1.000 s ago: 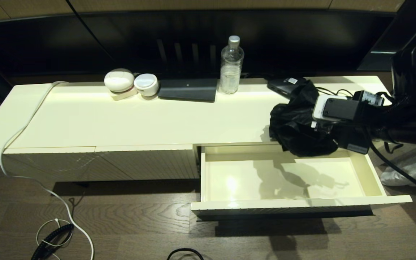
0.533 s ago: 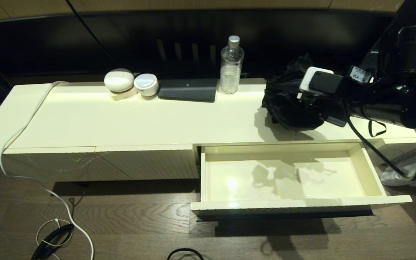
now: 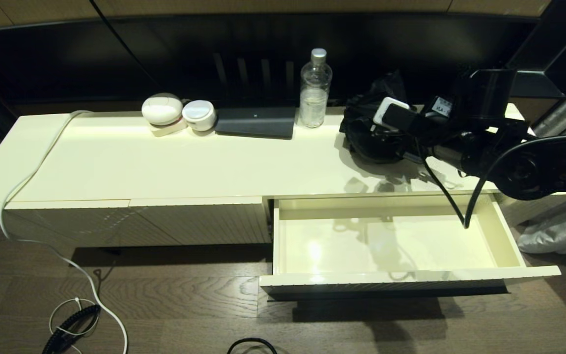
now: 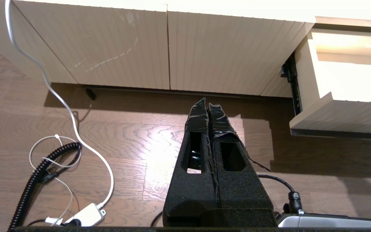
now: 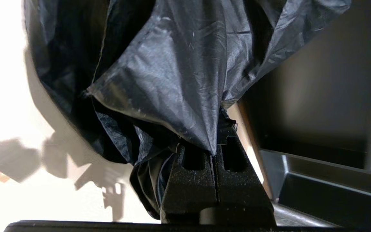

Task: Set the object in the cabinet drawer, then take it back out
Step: Take the umbrella out of the drawer and put it on the table

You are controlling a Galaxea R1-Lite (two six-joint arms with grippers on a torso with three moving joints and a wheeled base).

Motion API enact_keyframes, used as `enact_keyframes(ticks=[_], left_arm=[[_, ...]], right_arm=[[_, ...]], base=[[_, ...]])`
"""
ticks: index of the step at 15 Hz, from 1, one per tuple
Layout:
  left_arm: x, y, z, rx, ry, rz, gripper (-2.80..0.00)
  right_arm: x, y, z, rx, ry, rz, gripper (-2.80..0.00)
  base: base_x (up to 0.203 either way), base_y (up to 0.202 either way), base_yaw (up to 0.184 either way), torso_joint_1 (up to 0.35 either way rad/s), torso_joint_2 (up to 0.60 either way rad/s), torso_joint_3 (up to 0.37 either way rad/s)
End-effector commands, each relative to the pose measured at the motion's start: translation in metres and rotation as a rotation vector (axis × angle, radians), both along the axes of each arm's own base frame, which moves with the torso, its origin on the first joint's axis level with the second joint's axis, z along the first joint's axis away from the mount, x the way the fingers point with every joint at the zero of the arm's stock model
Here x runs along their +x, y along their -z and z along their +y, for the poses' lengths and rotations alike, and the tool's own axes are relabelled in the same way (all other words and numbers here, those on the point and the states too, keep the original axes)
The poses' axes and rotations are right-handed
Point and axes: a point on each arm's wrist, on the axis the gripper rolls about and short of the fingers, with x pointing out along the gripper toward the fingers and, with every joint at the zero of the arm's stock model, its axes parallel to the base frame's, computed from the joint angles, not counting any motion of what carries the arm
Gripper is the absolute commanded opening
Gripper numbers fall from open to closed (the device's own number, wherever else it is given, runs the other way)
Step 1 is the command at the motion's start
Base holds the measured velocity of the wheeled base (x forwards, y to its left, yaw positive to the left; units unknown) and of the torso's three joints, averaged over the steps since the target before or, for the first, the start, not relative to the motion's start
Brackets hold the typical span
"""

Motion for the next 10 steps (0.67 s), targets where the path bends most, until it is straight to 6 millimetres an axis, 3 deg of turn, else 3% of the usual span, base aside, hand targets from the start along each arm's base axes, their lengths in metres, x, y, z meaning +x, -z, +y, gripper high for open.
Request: enact_keyframes(ticks=[1,6,8,10], left_arm=[[0.000,0.000,0.000,-0.001,-0.001,-0.002,-2.80],[0.000,0.000,0.000,-0.001,-0.001,-0.002,-2.80],[0.000,0.000,0.000,-0.001,-0.001,-0.002,-2.80],[0.000,0.000,0.000,-0.001,-0.001,-0.002,-2.80]], right_arm=[[0.011,0.016,0.003,-0.014,0.006,0.027,0.00],[0.003,0.004,-0.001,0.002,0.047,-0.005,0.00],[-0.013,-0.012,-0.004,0.020,0.044,-0.032,0.00],[-0.043,-0.029,-0.007,0.043,0.025,-0.026,0.00]], base=[[0.000,0.000,0.000,0.000,0.00,0.000],[0.000,0.000,0.000,0.000,0.00,0.000],[0.000,0.000,0.000,0.000,0.00,0.000],[0.000,0.000,0.000,0.000,0.00,0.000]])
